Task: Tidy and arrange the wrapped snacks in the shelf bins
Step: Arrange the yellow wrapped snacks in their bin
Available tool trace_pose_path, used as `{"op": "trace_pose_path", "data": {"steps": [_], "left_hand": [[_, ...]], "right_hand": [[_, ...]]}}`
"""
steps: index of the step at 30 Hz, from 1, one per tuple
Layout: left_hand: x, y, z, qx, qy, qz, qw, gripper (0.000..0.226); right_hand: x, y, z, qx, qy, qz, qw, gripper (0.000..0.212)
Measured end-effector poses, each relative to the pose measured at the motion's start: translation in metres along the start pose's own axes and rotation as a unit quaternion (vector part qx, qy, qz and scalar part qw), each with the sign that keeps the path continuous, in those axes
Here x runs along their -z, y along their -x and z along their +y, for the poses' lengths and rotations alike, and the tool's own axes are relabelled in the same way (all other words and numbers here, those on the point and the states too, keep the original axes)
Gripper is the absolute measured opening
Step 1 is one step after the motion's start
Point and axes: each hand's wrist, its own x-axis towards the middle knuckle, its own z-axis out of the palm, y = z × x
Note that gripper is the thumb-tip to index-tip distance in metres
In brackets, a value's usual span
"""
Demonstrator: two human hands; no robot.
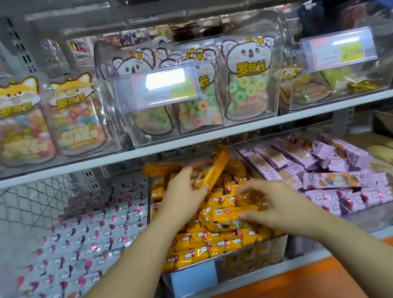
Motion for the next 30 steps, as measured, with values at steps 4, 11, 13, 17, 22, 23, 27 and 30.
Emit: {"op": "trace_pose_path", "data": {"steps": [4, 11, 13, 17, 22, 23, 27, 30], "left_hand": [[-0.005, 0.001, -0.002, -0.064, -0.045, -0.034, 0.996, 0.055], [-0.011, -0.011, -0.002, -0.108, -0.124, -0.027, 0.986, 0.057], [-0.007, -0.017, -0.003, -0.091, -0.174, -0.017, 0.98, 0.054], [-0.005, -0.022, -0.007, -0.056, -0.328, -0.055, 0.942, 0.031], [-0.018, -0.029, -0.007, -0.071, -0.435, -0.095, 0.893, 0.029], [-0.02, -0.031, -0.007, -0.069, -0.438, -0.1, 0.891, 0.03], [-0.027, -0.036, -0.014, -0.037, -0.427, -0.106, 0.897, 0.027], [-0.031, -0.038, -0.015, -0.024, -0.434, -0.071, 0.898, 0.025]], "right_hand": [[0.008, -0.017, 0.005, -0.084, -0.164, 0.119, 0.976, 0.05], [0.0, -0.043, 0.008, -0.109, -0.163, 0.181, 0.964, 0.039], [0.0, -0.05, 0.008, -0.102, -0.155, 0.209, 0.96, 0.038], [-0.002, -0.059, 0.007, -0.077, -0.076, 0.24, 0.965, 0.037], [-0.004, -0.064, 0.01, -0.049, -0.056, 0.217, 0.973, 0.033], [-0.004, -0.064, 0.011, -0.042, -0.056, 0.215, 0.974, 0.033], [-0.001, -0.065, 0.013, -0.017, -0.031, 0.201, 0.979, 0.033], [0.0, -0.064, 0.013, -0.009, -0.025, 0.205, 0.978, 0.033]]}}
